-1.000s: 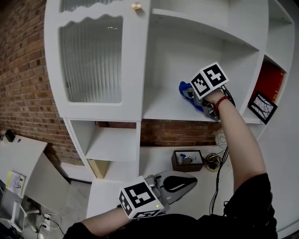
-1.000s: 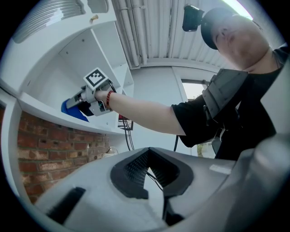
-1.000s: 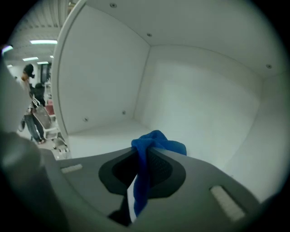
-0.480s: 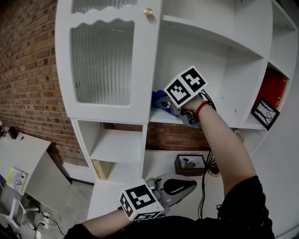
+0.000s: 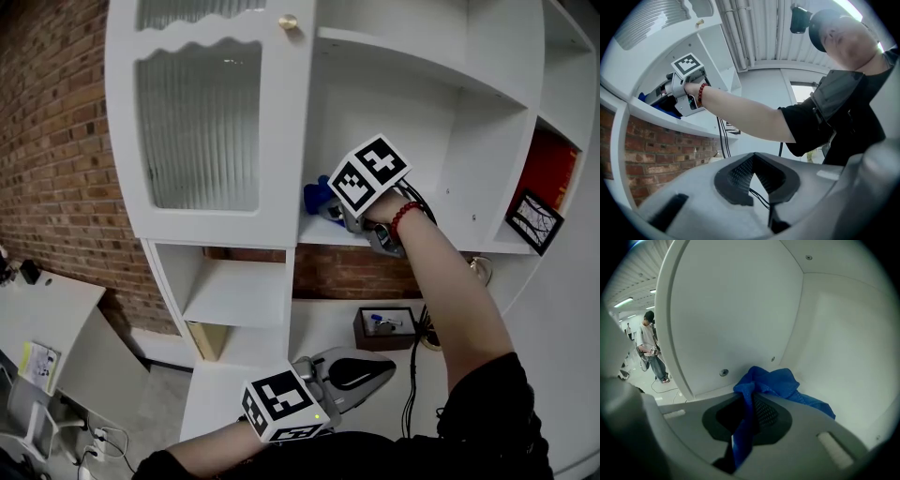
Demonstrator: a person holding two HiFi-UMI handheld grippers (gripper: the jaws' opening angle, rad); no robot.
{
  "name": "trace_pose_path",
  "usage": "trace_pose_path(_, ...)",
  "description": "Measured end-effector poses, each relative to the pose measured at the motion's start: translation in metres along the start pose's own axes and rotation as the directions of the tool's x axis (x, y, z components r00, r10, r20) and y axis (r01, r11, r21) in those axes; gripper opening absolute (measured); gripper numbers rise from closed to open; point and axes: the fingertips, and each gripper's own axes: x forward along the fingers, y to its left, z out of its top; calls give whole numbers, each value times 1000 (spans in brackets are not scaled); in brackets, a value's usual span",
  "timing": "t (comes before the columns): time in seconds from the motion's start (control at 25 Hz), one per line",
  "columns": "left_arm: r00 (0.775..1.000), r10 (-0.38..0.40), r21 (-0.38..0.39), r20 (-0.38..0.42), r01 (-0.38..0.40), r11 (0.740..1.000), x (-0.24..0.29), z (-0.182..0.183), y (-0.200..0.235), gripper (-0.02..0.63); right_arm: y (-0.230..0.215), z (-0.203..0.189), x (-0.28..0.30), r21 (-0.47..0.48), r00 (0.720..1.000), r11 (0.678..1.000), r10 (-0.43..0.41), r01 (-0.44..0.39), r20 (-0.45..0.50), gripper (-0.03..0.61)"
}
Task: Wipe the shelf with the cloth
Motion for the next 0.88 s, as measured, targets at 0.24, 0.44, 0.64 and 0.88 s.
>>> trace_pose_path(0.24, 1000, -11, 3, -9, 11, 1000, 6, -2, -6, 3, -38, -29, -21, 68, 995, 993, -96, 99, -34, 37)
trace_pose_path(0.44, 999, -25, 4, -22, 25, 1000, 11, -2, -16, 3, -83, -67, -51, 118, 972, 966, -224, 230, -69, 37)
trace_pose_path(0.64, 999, -25, 8, -24, 25, 1000, 12, -1, -25, 3, -124, -109, -86, 168, 928, 915, -350, 368, -126, 35)
trace_pose_path(0.88, 999, -31, 11, -18, 31, 999, 14, 3, -38, 3, -149, -150, -127, 286, 893, 847, -410, 449, -187, 35)
